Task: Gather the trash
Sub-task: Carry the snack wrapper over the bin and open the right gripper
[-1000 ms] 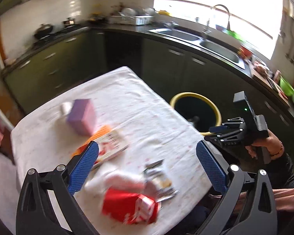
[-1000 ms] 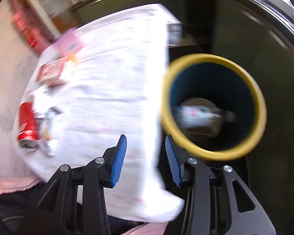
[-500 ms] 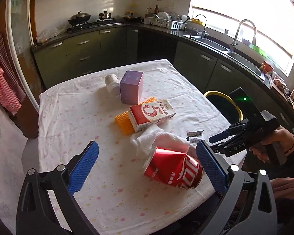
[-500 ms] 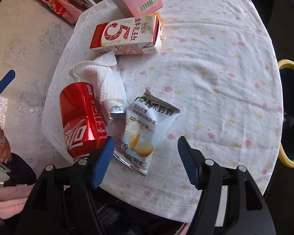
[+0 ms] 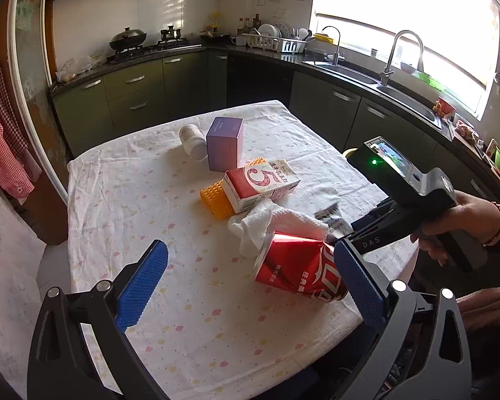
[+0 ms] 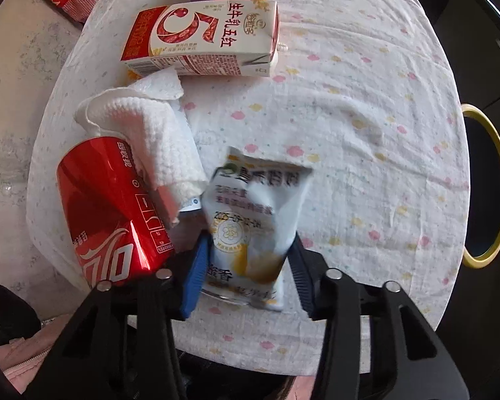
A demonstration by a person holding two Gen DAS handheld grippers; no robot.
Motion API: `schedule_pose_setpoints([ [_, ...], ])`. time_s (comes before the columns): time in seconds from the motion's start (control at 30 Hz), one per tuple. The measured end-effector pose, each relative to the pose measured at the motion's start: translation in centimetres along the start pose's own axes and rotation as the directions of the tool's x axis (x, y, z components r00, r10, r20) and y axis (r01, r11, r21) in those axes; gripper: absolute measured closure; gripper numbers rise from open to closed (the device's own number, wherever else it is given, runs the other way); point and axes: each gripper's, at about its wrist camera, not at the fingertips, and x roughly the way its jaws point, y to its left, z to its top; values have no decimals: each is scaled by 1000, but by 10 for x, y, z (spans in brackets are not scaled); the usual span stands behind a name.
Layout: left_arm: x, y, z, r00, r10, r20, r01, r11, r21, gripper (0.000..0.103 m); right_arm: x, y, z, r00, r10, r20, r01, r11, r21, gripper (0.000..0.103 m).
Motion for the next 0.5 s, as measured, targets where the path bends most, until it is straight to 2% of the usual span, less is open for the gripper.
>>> schedule_pose_setpoints([
  [0.13,-2,4,-4,1000,10,1,-10,1000,-6,5,-3,-6,-6,1000,1,3,-1,1000,4,70],
  [0.27,0,5,-5,1000,17,-7,-17,1000,-19,5,-16,-23,-11,998,52,42,-53,998,29,70],
  [0.4,3,-1,-3,1000,22,-18,-22,1000,-11,5,-46,-54,-19,989,71,130,-80,994,72,69],
  [0.5,7,-10,-1,999,24,-26,-23,1000,7,5,-69,-94,-20,977,19,215,-51,988,145,68],
])
